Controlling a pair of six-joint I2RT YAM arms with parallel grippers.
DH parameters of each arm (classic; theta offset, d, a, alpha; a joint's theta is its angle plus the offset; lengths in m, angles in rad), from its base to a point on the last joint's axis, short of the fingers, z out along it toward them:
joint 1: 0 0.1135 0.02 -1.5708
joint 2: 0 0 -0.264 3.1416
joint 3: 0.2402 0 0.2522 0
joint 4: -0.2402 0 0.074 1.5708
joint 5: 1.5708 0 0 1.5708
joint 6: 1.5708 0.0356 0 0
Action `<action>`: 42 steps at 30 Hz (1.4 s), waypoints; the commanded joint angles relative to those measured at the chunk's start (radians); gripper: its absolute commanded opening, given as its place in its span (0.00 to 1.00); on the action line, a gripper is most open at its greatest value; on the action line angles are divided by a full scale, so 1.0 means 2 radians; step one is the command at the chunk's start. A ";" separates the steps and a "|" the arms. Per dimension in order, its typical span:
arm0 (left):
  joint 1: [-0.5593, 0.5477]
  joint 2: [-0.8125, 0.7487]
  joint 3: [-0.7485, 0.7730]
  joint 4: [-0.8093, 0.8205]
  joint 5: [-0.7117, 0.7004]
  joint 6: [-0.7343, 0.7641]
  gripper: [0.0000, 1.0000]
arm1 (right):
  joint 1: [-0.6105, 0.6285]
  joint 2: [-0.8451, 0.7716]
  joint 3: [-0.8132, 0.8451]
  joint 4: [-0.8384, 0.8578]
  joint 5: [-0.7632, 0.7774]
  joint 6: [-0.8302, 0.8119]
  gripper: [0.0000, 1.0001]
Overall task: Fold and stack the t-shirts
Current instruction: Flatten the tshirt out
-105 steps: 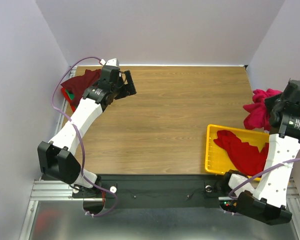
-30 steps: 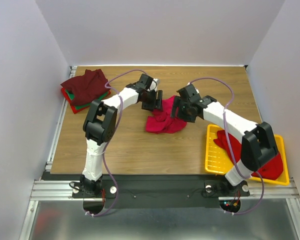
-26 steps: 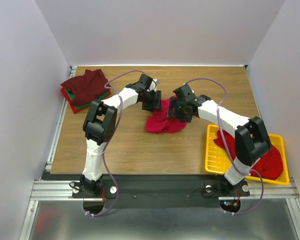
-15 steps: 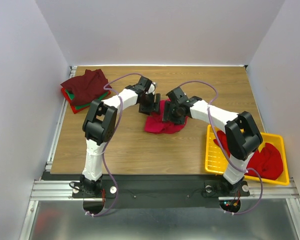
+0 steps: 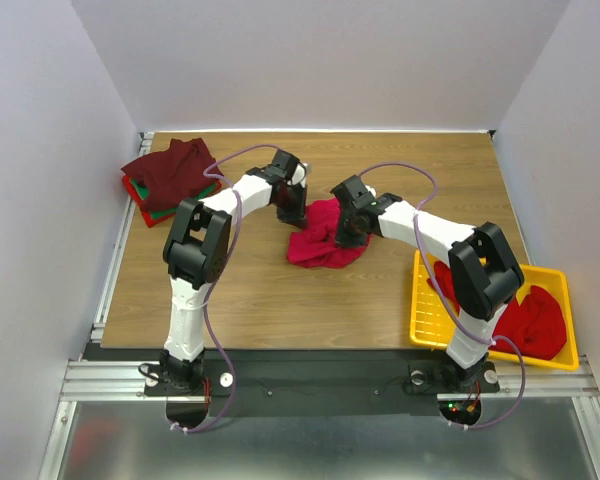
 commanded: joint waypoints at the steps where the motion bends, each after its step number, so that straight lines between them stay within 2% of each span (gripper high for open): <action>1: 0.058 -0.062 0.046 -0.033 -0.006 -0.014 0.00 | 0.003 -0.057 0.028 -0.031 0.066 0.008 0.00; 4: 0.104 -0.100 0.082 -0.050 -0.005 -0.033 0.00 | -0.003 -0.110 0.045 -0.078 0.134 0.006 0.00; 5: 0.112 -0.109 0.091 -0.053 -0.005 -0.036 0.00 | -0.005 -0.122 0.051 -0.089 0.134 0.004 0.00; 10: 0.142 -0.148 0.151 -0.093 0.010 -0.047 0.00 | -0.015 -0.168 0.108 -0.185 0.229 -0.019 0.00; 15: 0.164 -0.192 0.110 -0.073 -0.014 -0.081 0.00 | -0.059 -0.181 0.111 -0.202 0.280 -0.045 0.02; 16: 0.167 -0.201 0.082 -0.068 -0.022 -0.085 0.00 | -0.082 -0.177 0.107 -0.201 0.276 -0.049 0.09; 17: 0.171 -0.203 0.071 -0.067 -0.037 -0.088 0.19 | -0.091 -0.164 0.102 -0.199 0.274 -0.052 0.28; 18: 0.171 -0.203 0.063 -0.067 -0.046 -0.087 0.36 | -0.097 -0.154 0.098 -0.198 0.272 -0.058 0.42; 19: 0.171 -0.204 0.057 -0.067 -0.056 -0.084 0.70 | -0.098 -0.144 0.096 -0.197 0.269 -0.062 0.56; 20: 0.170 -0.206 0.046 -0.066 -0.067 -0.082 0.93 | -0.098 -0.135 0.097 -0.198 0.248 -0.068 0.70; 21: 0.168 -0.208 0.040 -0.068 -0.071 -0.077 0.96 | -0.098 -0.121 0.099 -0.197 0.233 -0.066 0.73; 25: 0.148 -0.216 0.027 -0.061 -0.090 -0.064 0.96 | -0.096 -0.128 0.070 -0.169 0.162 -0.052 0.74; 29: 0.114 -0.205 0.001 -0.051 -0.078 -0.047 0.96 | -0.096 -0.141 0.015 -0.106 0.089 -0.057 0.74; 35: 0.040 -0.161 -0.009 -0.065 -0.065 0.000 0.94 | -0.089 -0.133 -0.003 -0.092 0.046 -0.065 0.71; 38: 0.027 -0.137 -0.006 -0.063 -0.066 0.006 0.93 | -0.081 -0.126 -0.021 -0.088 0.037 -0.068 0.70; 42: 0.021 -0.102 0.009 -0.063 -0.107 0.018 0.94 | -0.073 -0.110 -0.047 -0.073 0.033 -0.067 0.68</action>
